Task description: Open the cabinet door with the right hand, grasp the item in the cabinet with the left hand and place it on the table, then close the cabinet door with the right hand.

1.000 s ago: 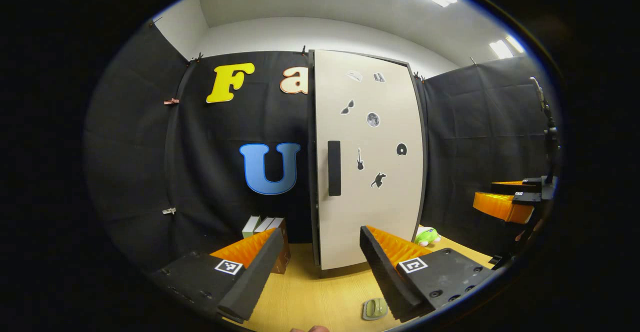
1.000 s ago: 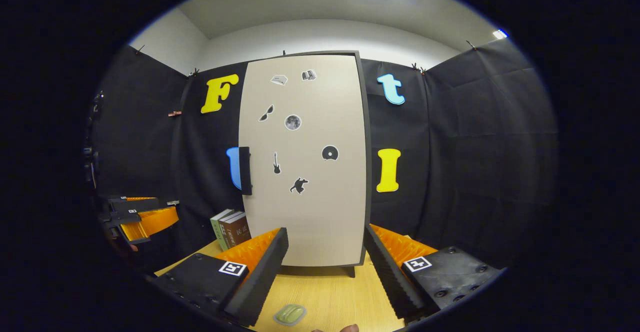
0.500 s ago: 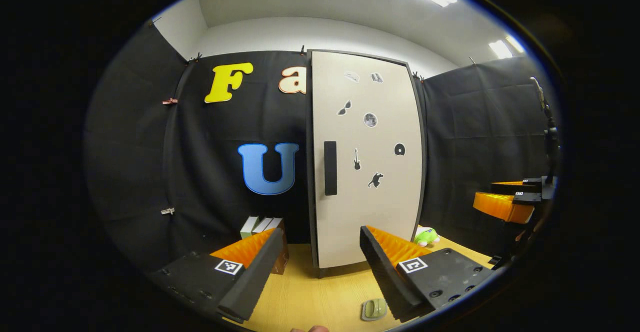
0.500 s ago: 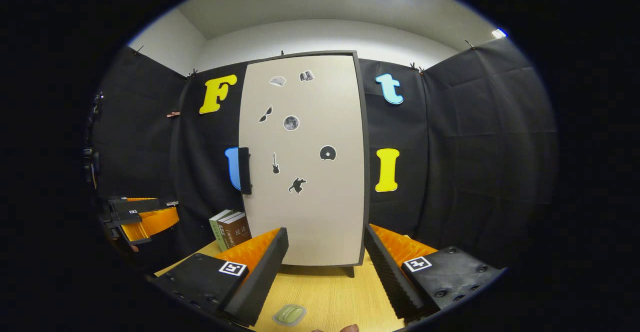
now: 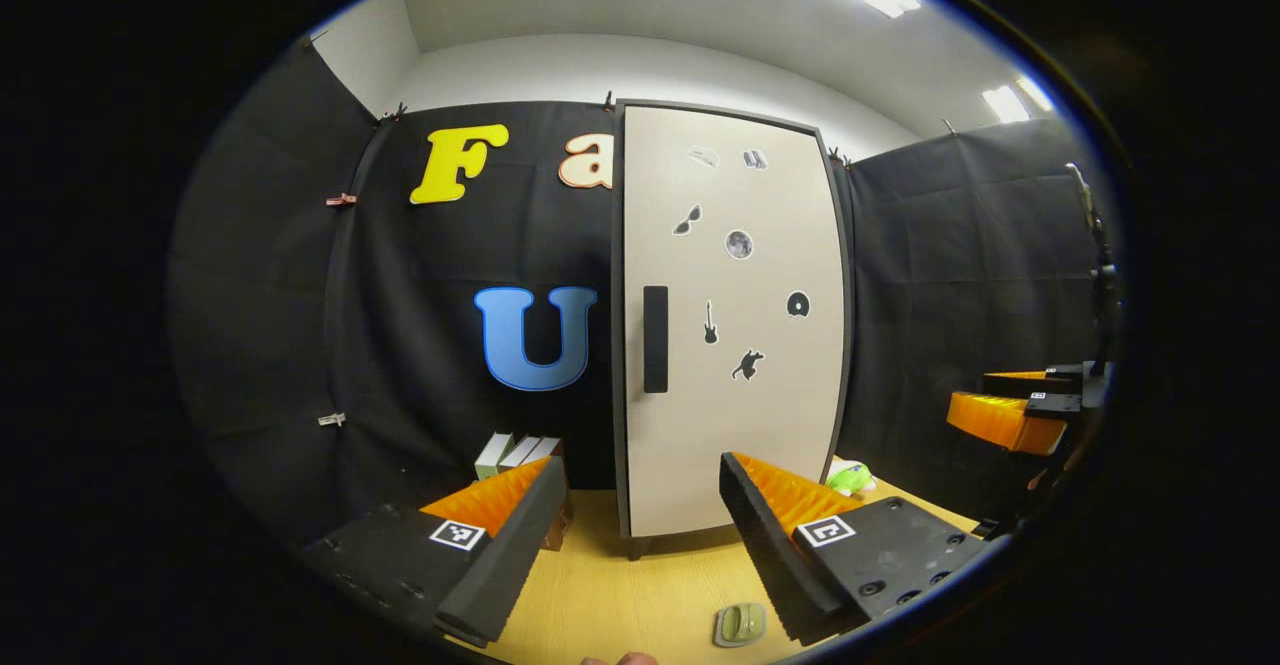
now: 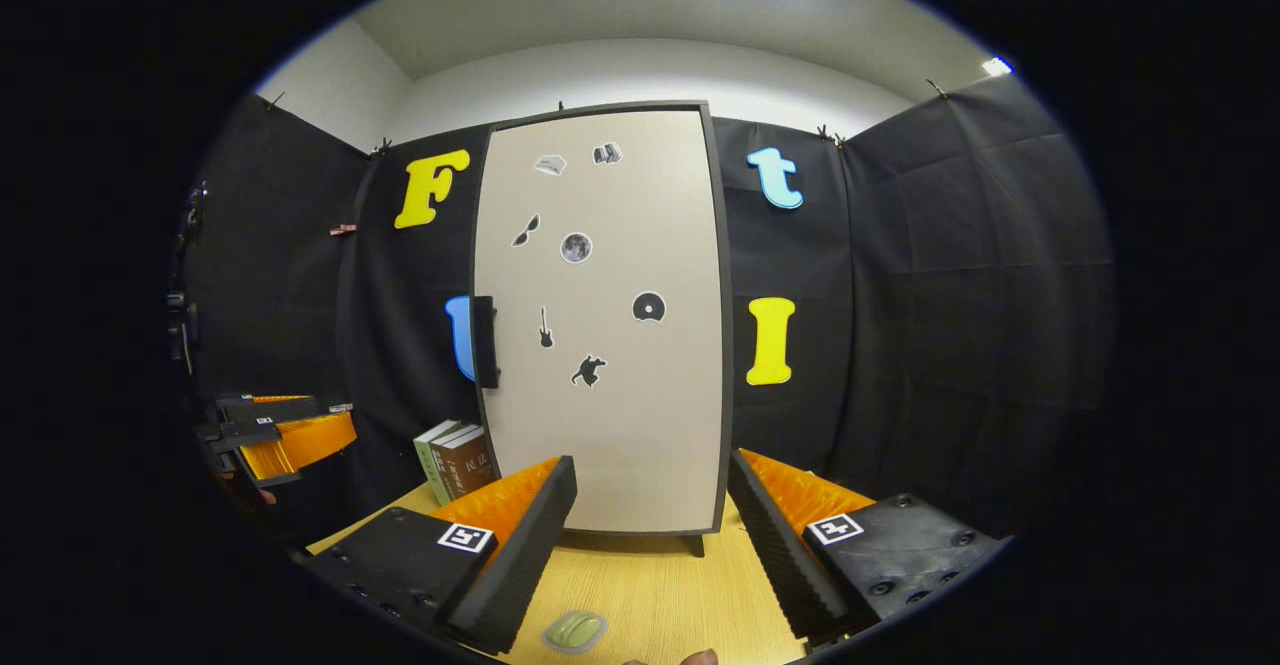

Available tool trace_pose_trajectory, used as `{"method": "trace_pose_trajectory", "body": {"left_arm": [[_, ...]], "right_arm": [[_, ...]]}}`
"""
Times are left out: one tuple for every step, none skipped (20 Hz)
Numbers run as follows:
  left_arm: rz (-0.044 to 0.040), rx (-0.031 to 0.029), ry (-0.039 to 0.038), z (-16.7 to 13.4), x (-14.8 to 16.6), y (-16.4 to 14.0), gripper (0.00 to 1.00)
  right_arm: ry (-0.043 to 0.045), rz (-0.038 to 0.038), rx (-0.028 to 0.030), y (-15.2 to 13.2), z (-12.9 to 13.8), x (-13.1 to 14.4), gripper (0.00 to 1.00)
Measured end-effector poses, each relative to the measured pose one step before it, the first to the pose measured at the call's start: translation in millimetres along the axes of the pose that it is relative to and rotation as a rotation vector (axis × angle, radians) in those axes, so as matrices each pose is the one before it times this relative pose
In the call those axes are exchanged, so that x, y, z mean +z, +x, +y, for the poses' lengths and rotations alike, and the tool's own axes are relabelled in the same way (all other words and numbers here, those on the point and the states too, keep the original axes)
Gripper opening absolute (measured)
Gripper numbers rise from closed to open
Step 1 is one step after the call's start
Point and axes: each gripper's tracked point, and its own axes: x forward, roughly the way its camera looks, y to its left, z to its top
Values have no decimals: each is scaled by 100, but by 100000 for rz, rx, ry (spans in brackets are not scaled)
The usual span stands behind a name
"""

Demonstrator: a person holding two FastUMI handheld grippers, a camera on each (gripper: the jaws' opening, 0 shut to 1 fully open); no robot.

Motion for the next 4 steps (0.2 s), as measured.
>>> {"method": "trace_pose_trajectory", "body": {"left_arm": [[-53, 461, 231, -81, 132, 59, 97], [-256, 475, 367, -45, 71, 38, 97], [-340, 211, 209, -159, 129, 83, 97], [-228, 88, 126, -147, -32, 143, 97]], "right_arm": [[28, 45, 664, 188, -14, -7, 98], [-286, 42, 658, 115, -19, 10, 98], [-316, -181, 338, 160, -161, 75, 98], [-63, -227, 341, 231, -130, 105, 98]]}}
